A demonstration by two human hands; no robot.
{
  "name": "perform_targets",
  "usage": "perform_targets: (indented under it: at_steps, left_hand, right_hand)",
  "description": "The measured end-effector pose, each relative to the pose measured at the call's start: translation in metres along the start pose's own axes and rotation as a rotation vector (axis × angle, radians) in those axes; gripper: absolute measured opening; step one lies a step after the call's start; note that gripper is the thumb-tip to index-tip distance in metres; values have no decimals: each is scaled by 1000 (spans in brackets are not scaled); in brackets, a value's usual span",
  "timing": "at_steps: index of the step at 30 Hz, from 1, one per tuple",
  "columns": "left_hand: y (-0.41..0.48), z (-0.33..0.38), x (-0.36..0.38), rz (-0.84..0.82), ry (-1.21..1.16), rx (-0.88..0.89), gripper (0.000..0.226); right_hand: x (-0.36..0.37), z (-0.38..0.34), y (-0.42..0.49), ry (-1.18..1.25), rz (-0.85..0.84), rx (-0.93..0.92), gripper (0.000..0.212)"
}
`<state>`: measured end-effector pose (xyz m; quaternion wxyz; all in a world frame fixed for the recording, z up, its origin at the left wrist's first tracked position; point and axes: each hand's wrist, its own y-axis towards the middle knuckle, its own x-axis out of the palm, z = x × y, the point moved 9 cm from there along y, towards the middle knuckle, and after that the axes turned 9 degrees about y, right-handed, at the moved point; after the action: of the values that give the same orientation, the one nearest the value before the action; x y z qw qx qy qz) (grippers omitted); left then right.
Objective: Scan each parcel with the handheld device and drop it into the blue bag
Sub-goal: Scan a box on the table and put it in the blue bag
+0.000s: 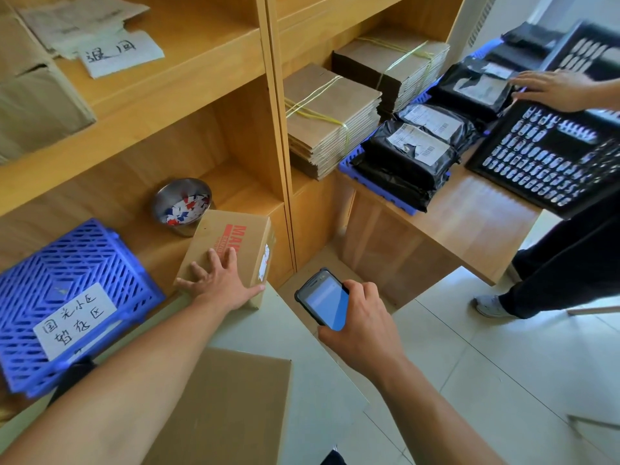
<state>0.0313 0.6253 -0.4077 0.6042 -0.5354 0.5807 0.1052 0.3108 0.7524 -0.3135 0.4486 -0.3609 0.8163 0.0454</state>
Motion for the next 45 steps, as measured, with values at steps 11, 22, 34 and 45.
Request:
perform_targets:
  at_steps: [11, 22, 34, 45]
  left_hand:
    - [7, -17, -1, 41, -64, 7, 134]
    - [9, -32, 15, -137, -106, 97, 138]
    - [-10, -23, 34, -2, -55, 175, 126]
    - [-16, -17, 46, 111, -33, 162, 123]
  right_hand:
    - [13, -5, -1, -16, -11, 4, 78]
    - [25, -15, -6, -31, -46, 10, 79]
    - [47, -22, -13, -34, -94, 2, 82]
    - [53, -22, -21, -39, -103, 20, 79]
